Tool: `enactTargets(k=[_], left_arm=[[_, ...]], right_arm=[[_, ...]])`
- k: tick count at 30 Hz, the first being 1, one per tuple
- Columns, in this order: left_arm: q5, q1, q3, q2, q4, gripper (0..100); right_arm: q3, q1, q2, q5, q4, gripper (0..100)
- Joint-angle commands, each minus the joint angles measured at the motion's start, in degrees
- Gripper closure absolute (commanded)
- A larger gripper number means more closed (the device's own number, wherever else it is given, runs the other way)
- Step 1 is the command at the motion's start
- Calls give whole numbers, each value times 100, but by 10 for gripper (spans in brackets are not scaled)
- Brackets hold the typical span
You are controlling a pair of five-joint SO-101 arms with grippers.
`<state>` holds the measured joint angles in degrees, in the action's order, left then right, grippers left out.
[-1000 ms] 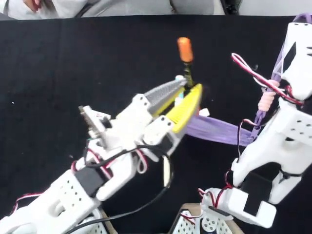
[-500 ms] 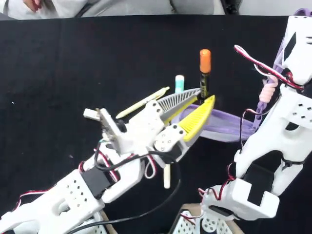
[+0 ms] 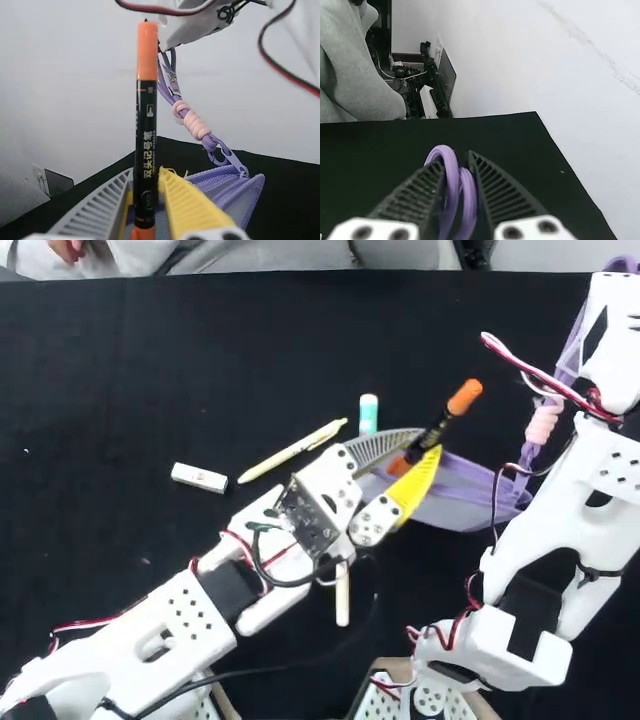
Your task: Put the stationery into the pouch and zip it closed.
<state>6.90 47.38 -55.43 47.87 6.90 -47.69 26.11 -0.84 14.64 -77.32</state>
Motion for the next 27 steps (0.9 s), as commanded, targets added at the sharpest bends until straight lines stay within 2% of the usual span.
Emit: enactTargets(k=[1,4,7,10,14,16,18,20,24,27], left_arm=[[35,-119,57,9,88,942],[-246,-119,66,26,88,896],[-668,-127,154,316,62,887],[-765,-127,189,826,-44,887],[-826,-92,822,1582,-1591,866],[-1125,-154,1358,1811,-2409,855],[-1327,-611,1868,1846,-3033,852],[-1486,-1393,2202,1793,-3385,850],[-1697,-2686,2519,1152,-3481,851],[-1723,-3143,2800,360,-3701,854]], right_arm=[[-48,158,-22,-26,141,987],[-48,158,-22,-26,141,987],[-48,158,-22,-26,141,987],[-48,158,-22,-26,141,987],[-48,158,-13,-26,141,987],[-48,141,-13,-26,141,987],[-13,132,-13,-26,237,987],[-4,141,-13,-26,308,987],[-4,158,-13,-26,290,987],[-4,158,-13,-26,255,987]])
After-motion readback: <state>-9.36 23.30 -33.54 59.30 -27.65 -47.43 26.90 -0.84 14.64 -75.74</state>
